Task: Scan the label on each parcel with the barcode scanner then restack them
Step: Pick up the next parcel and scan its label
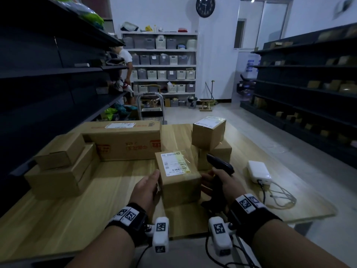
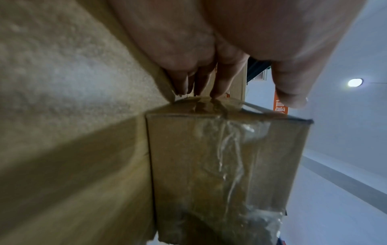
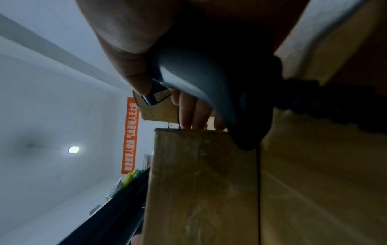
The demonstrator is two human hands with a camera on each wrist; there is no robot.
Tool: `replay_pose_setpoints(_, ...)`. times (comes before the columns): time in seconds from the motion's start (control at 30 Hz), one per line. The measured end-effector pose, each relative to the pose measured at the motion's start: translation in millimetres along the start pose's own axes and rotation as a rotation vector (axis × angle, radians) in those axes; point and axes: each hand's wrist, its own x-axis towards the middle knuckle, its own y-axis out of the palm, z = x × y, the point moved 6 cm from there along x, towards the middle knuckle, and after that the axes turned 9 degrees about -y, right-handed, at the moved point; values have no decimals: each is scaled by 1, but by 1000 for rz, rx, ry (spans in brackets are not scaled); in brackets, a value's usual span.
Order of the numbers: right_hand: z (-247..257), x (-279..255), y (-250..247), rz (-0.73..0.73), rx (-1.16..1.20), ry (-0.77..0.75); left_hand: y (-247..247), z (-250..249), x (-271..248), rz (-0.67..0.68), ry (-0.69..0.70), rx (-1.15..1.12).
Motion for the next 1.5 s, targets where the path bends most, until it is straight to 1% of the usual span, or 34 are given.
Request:
replay_pose_setpoints(0.17, 12, -2, 24, 18, -68, -67, -2, 2, 9, 115, 28, -87)
replay_pose_setpoints(0.27, 22, -3, 34, 28, -104, -116, -3, 1, 11, 126, 65, -114)
replay_pose_setpoints(0.4, 37, -13, 44, 64, -164, -144, -2, -2, 8, 153, 62, -171)
replay_pose_setpoints(0.5, 48, -24, 51, 110, -251, -163, -4, -3, 5, 138, 70, -200)
replay_pose_setpoints(0.53, 51, -27, 52, 134, -308, -169, -4, -4, 3, 134, 76, -196)
replay_pose_setpoints(0.6, 58, -28, 54, 168, -501, -194, -6, -3, 3, 116, 72, -183)
replay_pose_setpoints(0.7, 75, -28, 53, 154, -786, -207, -9, 0, 6, 105, 67, -170)
replay_pose_setpoints(0.8, 92, -25, 52, 176, -898, -148, -11, 1, 9, 103, 75, -169)
replay_pose_setpoints(0.9, 106, -24, 50, 211, -999, -156, -13, 0, 9, 101, 100, -181)
replay_pose_setpoints(1.07, 117, -28, 48, 204, -1046, -158, -12, -2, 7, 84, 116, -202)
replay_pose_setpoints(1.17, 112, -33, 47, 235, -1014, -143, -12, -3, 6, 64, 117, -201)
replay_pose_setpoints(1.3, 102, -39, 47, 296, -970, -108, -12, -4, 3, 78, 112, -189)
replay_pose_setpoints(1.5, 94, -42, 47, 287, -908, -81, -10, -7, -1, 50, 130, -186)
